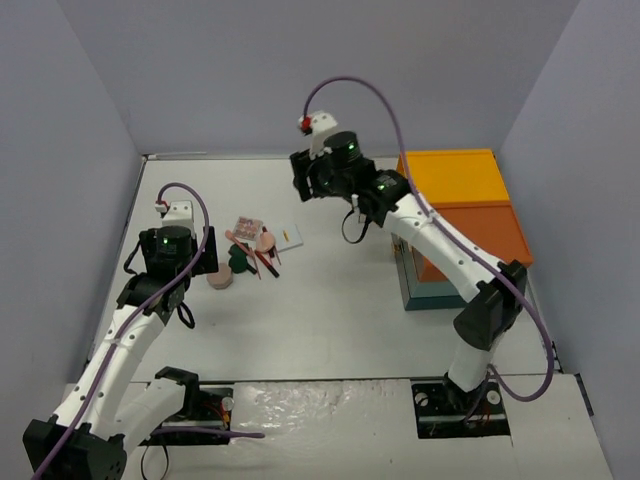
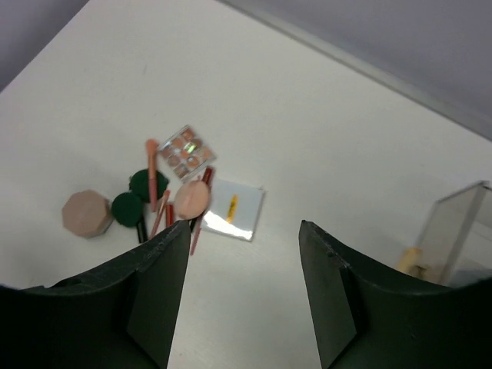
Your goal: Organize the makeup
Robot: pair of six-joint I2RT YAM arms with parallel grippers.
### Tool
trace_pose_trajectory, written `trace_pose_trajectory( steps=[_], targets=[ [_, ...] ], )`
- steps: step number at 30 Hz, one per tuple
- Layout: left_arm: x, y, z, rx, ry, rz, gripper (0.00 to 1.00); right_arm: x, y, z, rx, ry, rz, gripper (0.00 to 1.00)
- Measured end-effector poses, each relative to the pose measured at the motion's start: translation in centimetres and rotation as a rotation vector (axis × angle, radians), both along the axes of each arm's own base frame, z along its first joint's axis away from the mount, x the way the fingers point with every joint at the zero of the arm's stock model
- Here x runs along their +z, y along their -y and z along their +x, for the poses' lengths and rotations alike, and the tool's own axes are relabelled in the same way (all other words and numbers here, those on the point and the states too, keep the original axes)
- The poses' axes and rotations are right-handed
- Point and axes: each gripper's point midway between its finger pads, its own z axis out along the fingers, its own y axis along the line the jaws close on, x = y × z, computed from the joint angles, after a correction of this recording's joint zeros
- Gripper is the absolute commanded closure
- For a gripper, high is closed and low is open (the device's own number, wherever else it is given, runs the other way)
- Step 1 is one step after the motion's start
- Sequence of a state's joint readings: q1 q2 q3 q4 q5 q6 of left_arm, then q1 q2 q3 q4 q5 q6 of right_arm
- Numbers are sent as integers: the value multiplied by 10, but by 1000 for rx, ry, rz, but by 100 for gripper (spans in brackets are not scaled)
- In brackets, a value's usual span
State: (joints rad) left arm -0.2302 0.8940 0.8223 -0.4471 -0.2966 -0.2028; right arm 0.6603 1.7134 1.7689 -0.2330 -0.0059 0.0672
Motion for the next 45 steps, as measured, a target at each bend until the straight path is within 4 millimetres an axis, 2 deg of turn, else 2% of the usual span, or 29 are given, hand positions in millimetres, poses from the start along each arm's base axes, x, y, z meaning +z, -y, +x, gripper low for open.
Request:
trace_pose_trajectory(
  steps=[1, 4, 7, 9, 14, 18, 23, 34, 40, 43, 45],
  targets=[
    [0, 0, 0, 0, 0, 0, 3, -7, -19, -5, 39, -7, -6, 45],
    [0, 0, 0, 2, 0, 2, 3, -54, -64, -20, 132, -78, -63, 45],
    [2, -3, -1, 12, 6, 8, 3, -103, -90, -27, 180, -156, -124, 45],
    [5, -5, -2, 22, 19, 12, 3, -133, -101, -22, 187, -193, -154, 45],
    [11, -9, -4, 41, 40, 20, 3, -197, -112, -11, 177, -268, -223, 44],
    [11, -11, -4, 47, 40, 24, 3, -234, -114, -8, 169, -308, -260, 44],
    [10, -11, -4, 52, 39, 28, 3, -255, -120, -3, 166, -317, -267, 46],
    [6, -11, -2, 49, 21, 31, 3, -273, -128, 2, 167, -311, -259, 52],
    [5, -10, -1, 48, 20, 30, 3, -281, -132, 2, 170, -312, -257, 65],
    [5, -10, -1, 46, 20, 29, 3, -280, -134, 3, 174, -307, -249, 81],
    [5, -9, -1, 42, 20, 26, 3, -279, -136, 3, 182, -302, -245, 87]
  ],
)
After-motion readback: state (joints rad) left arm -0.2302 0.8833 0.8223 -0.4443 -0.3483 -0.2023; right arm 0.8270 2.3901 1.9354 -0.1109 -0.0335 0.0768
